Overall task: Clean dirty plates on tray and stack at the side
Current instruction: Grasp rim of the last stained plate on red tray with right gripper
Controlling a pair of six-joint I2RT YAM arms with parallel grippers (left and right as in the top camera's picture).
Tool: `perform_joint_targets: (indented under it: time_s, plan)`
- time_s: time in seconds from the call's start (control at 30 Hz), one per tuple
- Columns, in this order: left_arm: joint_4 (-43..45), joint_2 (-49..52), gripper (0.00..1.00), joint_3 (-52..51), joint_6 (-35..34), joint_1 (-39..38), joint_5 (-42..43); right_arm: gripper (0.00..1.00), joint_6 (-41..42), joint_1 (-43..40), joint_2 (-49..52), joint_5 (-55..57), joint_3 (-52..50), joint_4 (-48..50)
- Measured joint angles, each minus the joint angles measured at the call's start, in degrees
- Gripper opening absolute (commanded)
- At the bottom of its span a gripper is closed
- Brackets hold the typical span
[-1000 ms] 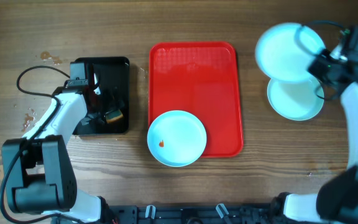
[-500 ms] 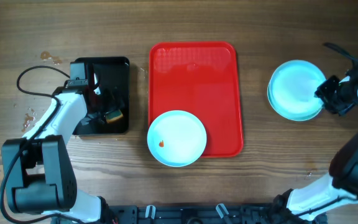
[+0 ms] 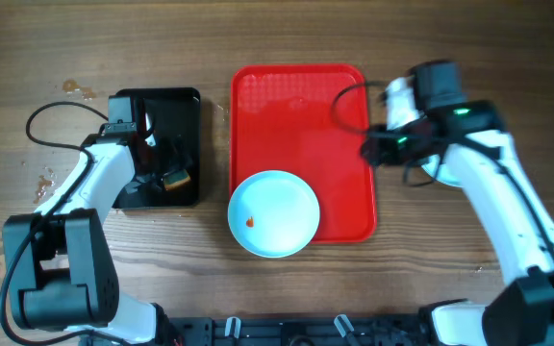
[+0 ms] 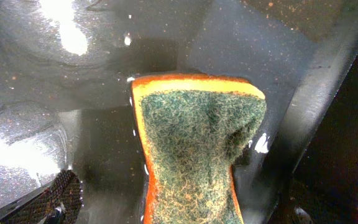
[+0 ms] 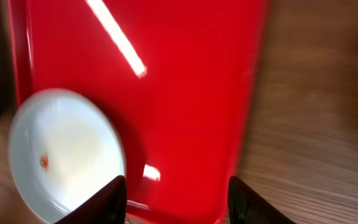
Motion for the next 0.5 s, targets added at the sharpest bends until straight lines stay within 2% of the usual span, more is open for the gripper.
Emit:
perform_joint_targets:
  time_s: [0.17,0.27,0.43,0.5]
  plan:
    - [0.0,0.0,1.0,0.0,0.0,0.0,0.0,0.49,-2.4,10.6,4.8,-2.0,-8.2,4.2]
    - [0.0,0.0,1.0,0.0,0.0,0.0,0.0,0.49,-0.8,15.2,5.0,-3.0,-12.3,8.3]
    - [0.0,0.0,1.0,0.0,0.0,0.0,0.0,0.38,5.0,15.8,5.1,-3.1,-18.1,17.4]
    - [0.0,0.0,1.0,0.0,0.0,0.0,0.0,0.22,6.3,15.8,5.1,-3.0,-18.8,17.9]
